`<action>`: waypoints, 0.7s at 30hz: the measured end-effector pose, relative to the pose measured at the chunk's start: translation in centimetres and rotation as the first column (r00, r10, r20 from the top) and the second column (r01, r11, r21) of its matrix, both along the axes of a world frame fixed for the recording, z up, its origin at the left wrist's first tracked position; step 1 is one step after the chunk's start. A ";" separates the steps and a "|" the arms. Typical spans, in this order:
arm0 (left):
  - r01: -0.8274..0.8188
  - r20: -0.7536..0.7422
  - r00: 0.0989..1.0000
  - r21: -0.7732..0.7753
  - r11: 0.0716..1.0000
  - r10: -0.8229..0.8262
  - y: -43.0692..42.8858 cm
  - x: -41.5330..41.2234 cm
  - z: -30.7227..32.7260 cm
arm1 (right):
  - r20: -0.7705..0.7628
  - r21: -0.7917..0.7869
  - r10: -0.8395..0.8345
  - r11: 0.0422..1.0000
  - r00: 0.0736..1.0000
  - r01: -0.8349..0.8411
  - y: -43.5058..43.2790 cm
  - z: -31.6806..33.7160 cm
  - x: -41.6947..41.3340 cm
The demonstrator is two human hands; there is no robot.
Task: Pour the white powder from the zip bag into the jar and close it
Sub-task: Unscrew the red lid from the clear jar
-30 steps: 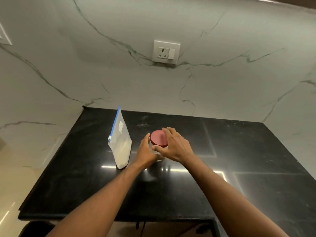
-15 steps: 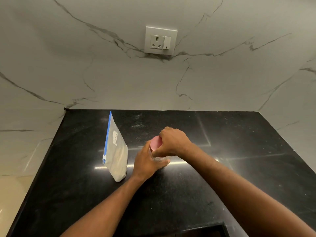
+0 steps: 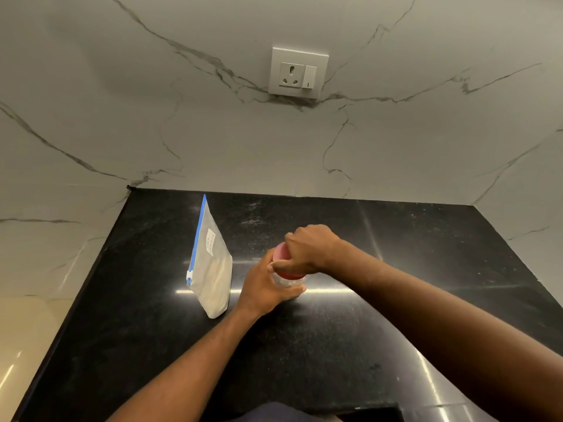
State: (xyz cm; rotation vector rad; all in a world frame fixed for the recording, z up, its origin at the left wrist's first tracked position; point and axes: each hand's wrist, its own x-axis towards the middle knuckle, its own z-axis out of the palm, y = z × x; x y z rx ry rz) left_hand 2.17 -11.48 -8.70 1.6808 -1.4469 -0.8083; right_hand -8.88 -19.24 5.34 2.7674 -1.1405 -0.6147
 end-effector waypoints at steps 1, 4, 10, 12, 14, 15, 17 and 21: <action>-0.007 0.007 1.000 0.006 1.000 0.007 0.0 -0.1 -0.1 | 0.033 0.059 -0.020 0.998 0.999 0.018 0.0 -0.1 0.0; -0.025 -0.004 1.000 0.033 0.999 0.026 -0.1 -0.3 -0.4 | 0.031 0.214 0.056 0.975 0.998 -0.062 -0.2 1.0 0.3; -0.023 0.016 1.000 0.021 1.000 0.023 0.0 -0.3 -0.6 | 0.217 0.390 0.145 0.894 0.965 -0.222 -0.3 3.3 0.8; -0.054 0.010 0.999 -0.004 0.999 0.054 0.1 -0.4 -0.5 | 0.168 0.200 0.135 0.965 0.977 -0.168 -0.5 3.1 1.1; -0.073 0.010 0.997 -0.008 0.997 0.074 0.1 -0.5 -0.4 | -0.011 0.011 0.119 0.993 0.993 -0.118 -0.3 2.1 1.1; -0.077 0.011 0.997 -0.002 0.997 0.077 0.2 -0.6 -0.4 | -0.048 0.017 0.098 0.995 0.994 -0.097 -0.1 1.5 1.1; -0.070 0.009 0.998 0.020 0.997 0.070 0.1 -0.7 -0.6 | -0.004 0.106 0.090 0.990 0.996 -0.089 0.0 1.0 1.1; -0.058 0.038 0.998 0.012 0.998 0.058 0.1 -0.7 -0.6 | 0.047 0.368 0.225 0.902 0.973 -0.227 -0.6 2.2 0.7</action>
